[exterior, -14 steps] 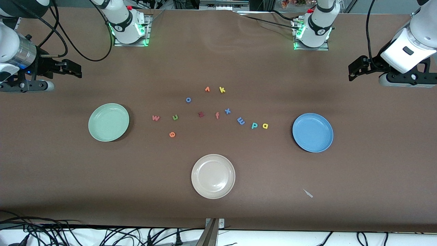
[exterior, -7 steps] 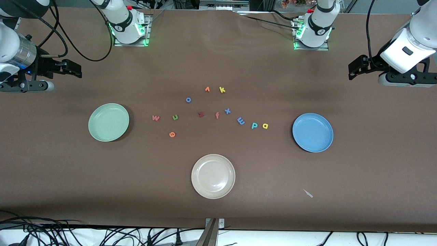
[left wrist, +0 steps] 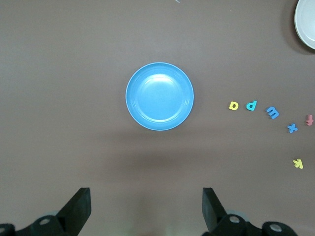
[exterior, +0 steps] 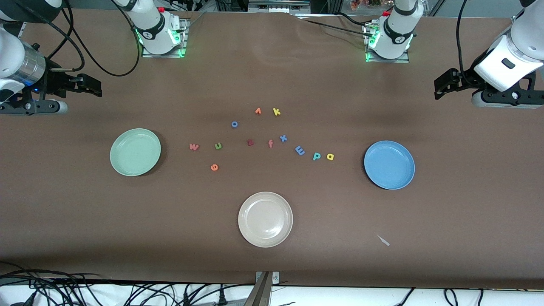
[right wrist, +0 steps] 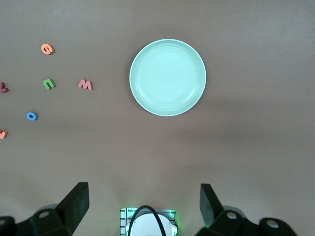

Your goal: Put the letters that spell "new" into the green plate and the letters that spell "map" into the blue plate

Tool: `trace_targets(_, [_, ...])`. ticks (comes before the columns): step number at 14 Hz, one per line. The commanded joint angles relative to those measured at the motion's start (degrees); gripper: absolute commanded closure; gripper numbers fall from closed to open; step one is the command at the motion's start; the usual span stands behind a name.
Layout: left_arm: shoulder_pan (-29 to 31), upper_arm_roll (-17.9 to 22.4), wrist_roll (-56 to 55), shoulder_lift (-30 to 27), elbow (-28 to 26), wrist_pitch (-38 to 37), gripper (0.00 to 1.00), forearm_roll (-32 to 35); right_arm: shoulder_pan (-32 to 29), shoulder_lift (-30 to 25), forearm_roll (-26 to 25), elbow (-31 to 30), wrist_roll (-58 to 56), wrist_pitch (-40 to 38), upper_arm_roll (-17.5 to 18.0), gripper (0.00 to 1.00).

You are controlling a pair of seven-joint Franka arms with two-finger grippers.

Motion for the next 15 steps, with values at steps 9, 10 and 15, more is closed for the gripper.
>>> trace_targets(9, [0.3,0.0,1.0,0.1,0.9,-0.9,0.0,-0.2,-0.1,0.1,-0.4,0.8,-0.9,-1.0,0.2,0.0])
trace_targets(10, [0.2,-0.1,0.9,0.1,0.9,-0.9,0.0,-0.2,-0.1,0.1,-0.4,0.7,-0.9,-1.0,0.2,0.0])
trace_targets(15, [0.2,-0.1,1.0,-0.2,0.9,-1.8,0.0,-0.3,-0.1,0.1,-0.4,0.7,-0.9,-1.0,0.2,0.0])
